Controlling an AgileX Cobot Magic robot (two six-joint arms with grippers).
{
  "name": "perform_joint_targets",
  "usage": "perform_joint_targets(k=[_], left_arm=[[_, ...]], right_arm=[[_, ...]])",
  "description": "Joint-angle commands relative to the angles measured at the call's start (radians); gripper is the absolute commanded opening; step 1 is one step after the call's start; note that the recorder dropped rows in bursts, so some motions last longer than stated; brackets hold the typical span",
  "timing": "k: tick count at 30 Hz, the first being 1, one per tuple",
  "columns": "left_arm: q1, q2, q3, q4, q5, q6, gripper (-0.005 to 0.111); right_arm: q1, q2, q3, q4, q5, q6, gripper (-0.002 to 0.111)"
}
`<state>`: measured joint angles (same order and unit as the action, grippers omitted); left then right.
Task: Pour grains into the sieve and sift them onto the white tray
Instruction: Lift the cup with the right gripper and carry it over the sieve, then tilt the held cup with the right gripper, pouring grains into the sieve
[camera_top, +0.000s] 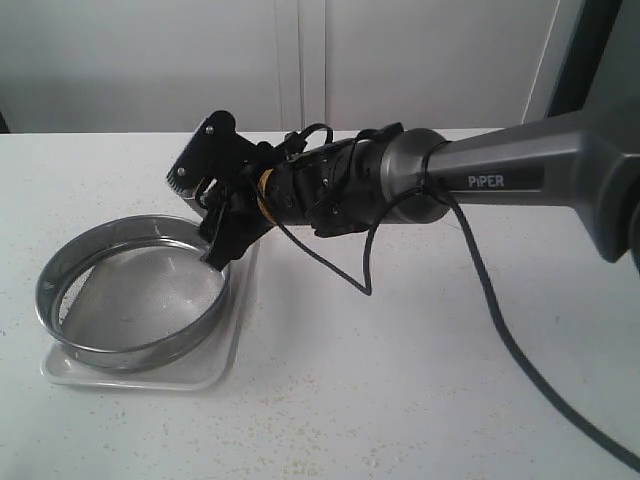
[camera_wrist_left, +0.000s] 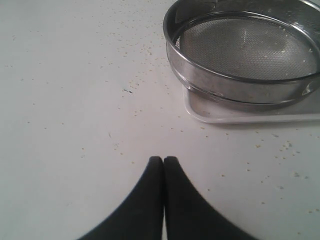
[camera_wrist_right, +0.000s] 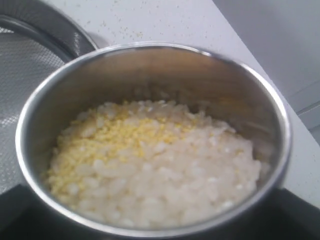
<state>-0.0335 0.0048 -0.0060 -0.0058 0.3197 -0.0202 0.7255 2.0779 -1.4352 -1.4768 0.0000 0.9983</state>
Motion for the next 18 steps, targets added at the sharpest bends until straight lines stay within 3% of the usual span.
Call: perform_joint_targets(k=[1, 18], left_arm=[[0.001, -0.005, 0.006, -0.009, 0.013, -0.002, 0.0], [0.001, -0.005, 0.006, -0.009, 0.013, -0.002, 0.0]], right_arm=[[0.024, 0.002, -0.025, -0.07, 0.034, -0.011, 0.0], [0.081, 0.008, -0.063, -0.073, 0.174, -0.238, 0.0]])
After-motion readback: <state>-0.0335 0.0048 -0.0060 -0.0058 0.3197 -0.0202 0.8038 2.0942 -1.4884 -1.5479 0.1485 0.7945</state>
